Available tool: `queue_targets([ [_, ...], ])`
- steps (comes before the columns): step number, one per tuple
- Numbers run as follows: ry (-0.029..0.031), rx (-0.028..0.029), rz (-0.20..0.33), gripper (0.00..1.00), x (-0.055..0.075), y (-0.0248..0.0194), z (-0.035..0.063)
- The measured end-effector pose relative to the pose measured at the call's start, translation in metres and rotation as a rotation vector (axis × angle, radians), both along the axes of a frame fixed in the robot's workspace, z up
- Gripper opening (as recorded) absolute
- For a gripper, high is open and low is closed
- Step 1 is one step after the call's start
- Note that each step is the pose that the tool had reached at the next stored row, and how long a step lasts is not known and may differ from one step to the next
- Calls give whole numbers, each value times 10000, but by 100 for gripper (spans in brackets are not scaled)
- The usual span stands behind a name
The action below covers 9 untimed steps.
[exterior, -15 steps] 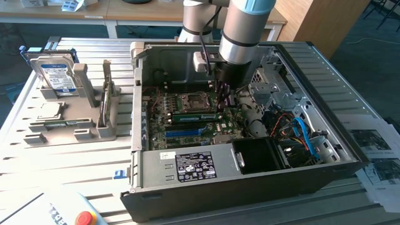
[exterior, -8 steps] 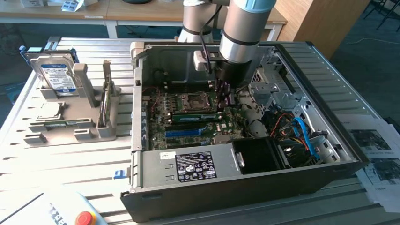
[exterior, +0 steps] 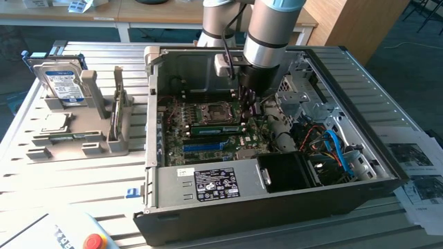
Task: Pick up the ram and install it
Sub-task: 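Press down the ram until it locks into place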
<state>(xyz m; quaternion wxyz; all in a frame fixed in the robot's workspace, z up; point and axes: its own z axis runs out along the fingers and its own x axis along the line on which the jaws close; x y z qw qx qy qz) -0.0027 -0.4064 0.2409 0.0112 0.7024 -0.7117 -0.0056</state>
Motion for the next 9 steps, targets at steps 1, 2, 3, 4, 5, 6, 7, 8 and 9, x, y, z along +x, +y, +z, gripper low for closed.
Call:
queue_targets([
  [1,2,0,0,10,0,0,6],
  [2,4,0,-1,10,0,0,12],
  [3,5,0,0,10,0,0,19],
  [4,6,0,0,10,0,0,25],
  [5,8,0,0,10,1,0,30],
  [6,9,0,0,10,1,0,36],
  [7,10,-1,0,10,1,0,40],
  [8,10,2,0,10,1,0,41],
  [9,9,1,0,10,1,0,41],
])
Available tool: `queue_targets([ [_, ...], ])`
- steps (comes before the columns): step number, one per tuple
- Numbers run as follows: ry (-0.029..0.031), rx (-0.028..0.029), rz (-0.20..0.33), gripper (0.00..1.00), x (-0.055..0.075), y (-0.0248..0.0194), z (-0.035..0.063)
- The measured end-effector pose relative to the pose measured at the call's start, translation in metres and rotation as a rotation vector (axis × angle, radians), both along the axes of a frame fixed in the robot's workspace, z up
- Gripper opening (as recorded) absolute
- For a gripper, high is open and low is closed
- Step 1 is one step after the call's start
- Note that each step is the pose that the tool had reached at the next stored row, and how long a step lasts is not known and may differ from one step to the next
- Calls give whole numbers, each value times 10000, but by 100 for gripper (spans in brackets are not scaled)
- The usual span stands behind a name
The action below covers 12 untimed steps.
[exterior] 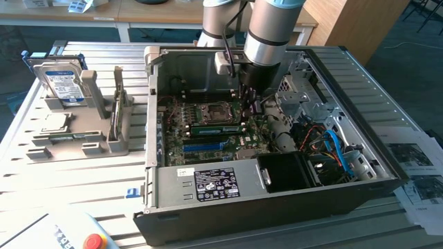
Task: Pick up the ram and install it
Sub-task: 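Press down the ram until it locks into place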
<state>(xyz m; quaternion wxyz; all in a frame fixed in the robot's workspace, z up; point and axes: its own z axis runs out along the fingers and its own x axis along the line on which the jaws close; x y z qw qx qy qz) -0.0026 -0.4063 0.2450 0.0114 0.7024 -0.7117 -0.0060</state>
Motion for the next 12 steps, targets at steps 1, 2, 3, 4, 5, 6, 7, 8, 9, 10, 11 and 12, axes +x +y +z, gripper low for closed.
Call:
queue_targets([
  [1,0,1,0,10,0,0,0],
  [2,1,-2,0,10,0,0,1],
  [3,1,-2,0,10,0,0,1],
  [4,1,-1,1,10,0,0,1],
  [5,1,-1,1,10,-2,0,1],
  [6,1,-2,0,10,-5,0,1],
  [7,1,-1,0,10,-9,0,1],
  [8,2,-2,0,10,-14,0,1],
  [9,2,-3,0,10,-22,0,2],
  [10,2,-3,0,10,-31,1,1],
  [11,1,-2,0,10,-39,1,1],
  [12,1,-1,0,10,-47,2,1],
])
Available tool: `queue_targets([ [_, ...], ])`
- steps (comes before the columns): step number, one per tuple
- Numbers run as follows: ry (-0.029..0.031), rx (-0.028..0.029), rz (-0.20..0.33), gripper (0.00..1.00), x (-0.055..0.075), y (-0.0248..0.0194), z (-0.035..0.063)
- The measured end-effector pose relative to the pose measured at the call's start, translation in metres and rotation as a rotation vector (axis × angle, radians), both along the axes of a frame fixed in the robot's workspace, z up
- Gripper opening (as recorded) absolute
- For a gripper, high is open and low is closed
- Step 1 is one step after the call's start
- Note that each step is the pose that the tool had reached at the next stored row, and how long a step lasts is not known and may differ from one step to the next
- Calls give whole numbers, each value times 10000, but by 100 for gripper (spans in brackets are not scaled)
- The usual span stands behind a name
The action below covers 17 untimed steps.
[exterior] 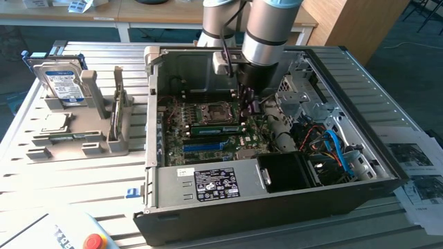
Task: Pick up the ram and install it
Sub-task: 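Press down the ram until it locks into place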
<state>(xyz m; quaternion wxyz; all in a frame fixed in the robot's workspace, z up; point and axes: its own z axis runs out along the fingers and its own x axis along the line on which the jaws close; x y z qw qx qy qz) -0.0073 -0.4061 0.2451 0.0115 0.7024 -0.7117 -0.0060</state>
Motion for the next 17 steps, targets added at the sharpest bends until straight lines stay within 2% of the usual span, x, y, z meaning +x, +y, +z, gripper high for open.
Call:
queue_targets([
  [17,0,0,0,10,-144,2,0],
])
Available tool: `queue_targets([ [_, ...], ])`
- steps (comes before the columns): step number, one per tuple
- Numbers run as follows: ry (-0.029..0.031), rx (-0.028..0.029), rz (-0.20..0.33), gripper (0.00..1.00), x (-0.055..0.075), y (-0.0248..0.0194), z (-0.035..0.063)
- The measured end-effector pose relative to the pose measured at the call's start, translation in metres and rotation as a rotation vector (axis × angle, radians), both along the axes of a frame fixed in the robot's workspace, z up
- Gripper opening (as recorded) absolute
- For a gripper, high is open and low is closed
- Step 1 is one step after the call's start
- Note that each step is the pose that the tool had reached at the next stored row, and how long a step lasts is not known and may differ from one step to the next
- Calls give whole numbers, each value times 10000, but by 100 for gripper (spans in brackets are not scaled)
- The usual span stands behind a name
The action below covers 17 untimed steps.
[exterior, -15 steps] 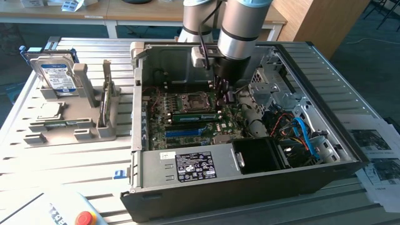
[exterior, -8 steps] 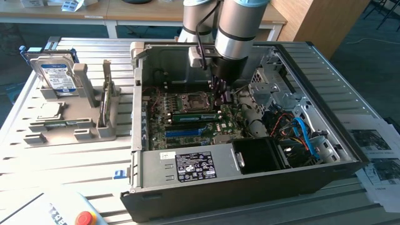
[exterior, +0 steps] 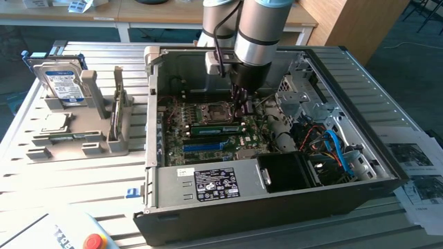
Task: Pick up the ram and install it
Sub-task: 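Press down the ram until it locks into place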
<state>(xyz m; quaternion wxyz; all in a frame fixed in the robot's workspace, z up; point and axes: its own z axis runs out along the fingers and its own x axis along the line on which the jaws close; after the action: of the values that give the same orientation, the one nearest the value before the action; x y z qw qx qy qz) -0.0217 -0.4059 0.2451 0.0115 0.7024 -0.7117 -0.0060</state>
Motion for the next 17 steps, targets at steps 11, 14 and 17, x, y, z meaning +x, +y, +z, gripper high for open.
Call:
queue_targets([
  [11,-1,0,0,10,-99,5,0],
  [14,0,0,0,10,-127,6,0],
  [17,0,0,0,10,-158,7,0],
])
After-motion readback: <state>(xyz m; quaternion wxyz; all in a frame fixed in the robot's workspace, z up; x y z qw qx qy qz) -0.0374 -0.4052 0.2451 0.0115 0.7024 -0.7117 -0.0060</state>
